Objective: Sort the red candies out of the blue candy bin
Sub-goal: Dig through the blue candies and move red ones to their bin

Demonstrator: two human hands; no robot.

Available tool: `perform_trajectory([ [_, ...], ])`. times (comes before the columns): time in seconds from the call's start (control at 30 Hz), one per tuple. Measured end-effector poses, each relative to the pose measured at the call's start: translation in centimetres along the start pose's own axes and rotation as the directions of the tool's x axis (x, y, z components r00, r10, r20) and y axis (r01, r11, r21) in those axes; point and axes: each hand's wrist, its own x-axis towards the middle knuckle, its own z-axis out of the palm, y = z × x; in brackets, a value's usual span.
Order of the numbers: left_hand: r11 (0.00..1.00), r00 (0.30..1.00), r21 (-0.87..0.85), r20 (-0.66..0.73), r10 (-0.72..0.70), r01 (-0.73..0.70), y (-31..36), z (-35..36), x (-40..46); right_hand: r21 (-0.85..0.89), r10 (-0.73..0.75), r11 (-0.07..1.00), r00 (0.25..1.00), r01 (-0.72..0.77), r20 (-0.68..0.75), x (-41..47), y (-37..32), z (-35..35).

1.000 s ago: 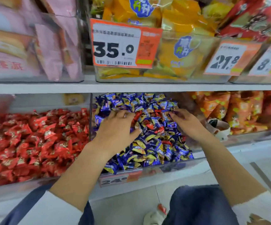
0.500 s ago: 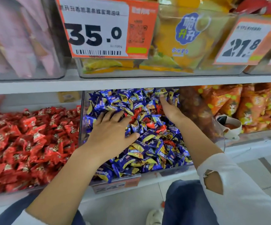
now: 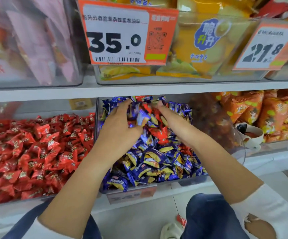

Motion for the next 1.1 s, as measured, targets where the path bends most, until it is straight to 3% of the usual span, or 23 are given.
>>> perform_trajectory([
  [0.1,0.999,0.976,0.003,-0.21,0.05,-0.051,0.2,-0.9,-0.1,-0.103,-0.091,0.989,0.989,0.103,0.114,-1.8,-0.3,-0.4],
  [0.2,0.996,0.971,0.049,-0.223,0.084,-0.075,0.1,-1.2,-0.2,-0.168,-0.103,0.98,0.994,0.105,0.02,-3.3,0.0,-2.5],
  [0.27,0.989,0.975,0.112,-0.19,0.112,-0.092,0.1,-1.1,-0.4,-0.134,-0.079,0.989,0.993,0.067,-0.09,-4.1,1.0,-4.5],
  [0.4,0.954,0.979,0.248,-0.075,0.191,-0.167,0.1,-0.3,-0.5,-0.154,0.091,0.981,0.981,-0.119,-0.174,-4.9,3.5,-6.6],
  [0.57,0.831,0.955,0.5,0.272,0.116,-0.244,-0.7,1.5,-0.7,-0.209,0.332,0.908,0.928,-0.363,-0.172,-4.4,4.4,-5.1],
  [0.73,0.806,0.95,0.544,0.303,0.072,-0.234,-0.7,1.5,-0.9,-0.136,0.41,0.891,0.896,-0.433,-0.171,-3.5,3.9,-2.2],
  [0.8,0.81,0.953,0.538,0.292,0.08,-0.233,-0.7,1.4,-1.0,-0.015,0.396,0.913,0.894,-0.408,-0.207,-3.1,3.4,-1.5],
  [0.9,0.828,0.961,0.519,0.264,0.08,-0.211,-0.5,1.3,-1.3,0.172,0.288,0.952,0.927,-0.252,-0.239,-2.7,2.6,-0.6],
  [1.0,0.897,0.979,0.41,0.18,0.098,-0.165,-0.2,1.1,-1.4,0.135,0.116,0.988,0.954,-0.082,-0.276,-2.9,1.5,1.5],
  [1.1,0.963,0.983,0.197,0.008,0.184,-0.182,0.0,0.6,-1.4,-0.061,-0.154,0.988,0.953,0.143,-0.259,-2.7,1.0,3.7],
])
